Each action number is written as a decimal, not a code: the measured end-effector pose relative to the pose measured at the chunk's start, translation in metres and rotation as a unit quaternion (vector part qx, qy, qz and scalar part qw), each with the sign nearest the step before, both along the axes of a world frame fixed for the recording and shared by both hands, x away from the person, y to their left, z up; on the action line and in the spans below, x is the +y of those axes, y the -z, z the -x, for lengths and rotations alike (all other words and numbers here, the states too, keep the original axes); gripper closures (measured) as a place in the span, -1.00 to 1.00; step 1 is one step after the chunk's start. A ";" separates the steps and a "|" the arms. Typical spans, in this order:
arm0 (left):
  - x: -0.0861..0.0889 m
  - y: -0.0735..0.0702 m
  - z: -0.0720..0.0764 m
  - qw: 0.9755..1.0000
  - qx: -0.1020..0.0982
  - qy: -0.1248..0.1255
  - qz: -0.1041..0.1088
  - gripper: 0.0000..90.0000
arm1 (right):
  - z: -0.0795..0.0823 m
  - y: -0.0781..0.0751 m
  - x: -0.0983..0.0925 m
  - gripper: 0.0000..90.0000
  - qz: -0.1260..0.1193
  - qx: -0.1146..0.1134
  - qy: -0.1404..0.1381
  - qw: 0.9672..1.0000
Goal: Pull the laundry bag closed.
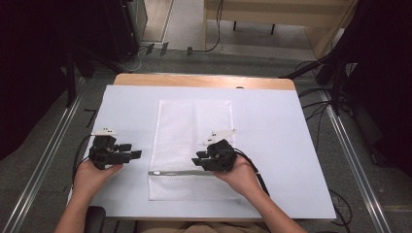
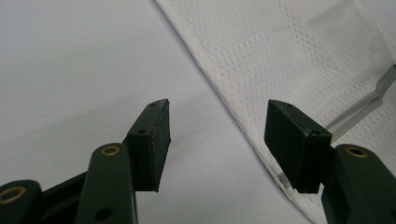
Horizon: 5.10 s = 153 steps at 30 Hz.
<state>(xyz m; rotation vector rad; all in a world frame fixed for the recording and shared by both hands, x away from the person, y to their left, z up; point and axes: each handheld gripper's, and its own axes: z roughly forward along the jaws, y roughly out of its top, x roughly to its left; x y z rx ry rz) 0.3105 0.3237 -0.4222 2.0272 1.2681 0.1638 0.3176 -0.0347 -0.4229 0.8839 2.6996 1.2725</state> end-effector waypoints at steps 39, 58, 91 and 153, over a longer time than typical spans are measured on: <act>0.002 0.001 -0.001 1.000 0.001 0.000 0.002 -0.08 | 0.001 0.015 0.071 0.62 -0.009 0.012 -0.056 0.998; 0.003 0.000 -0.001 1.000 0.000 -0.002 0.002 -0.08 | 0.004 0.024 0.104 0.75 -0.007 0.035 -0.075 0.997; 0.003 0.000 -0.001 1.000 0.000 -0.001 0.003 -0.08 | 0.002 0.044 0.127 0.74 0.014 0.038 -0.096 0.995; -0.003 -0.006 0.012 0.999 0.000 0.046 0.013 -0.02 | -0.001 0.023 0.112 0.89 0.006 -0.002 -0.108 0.994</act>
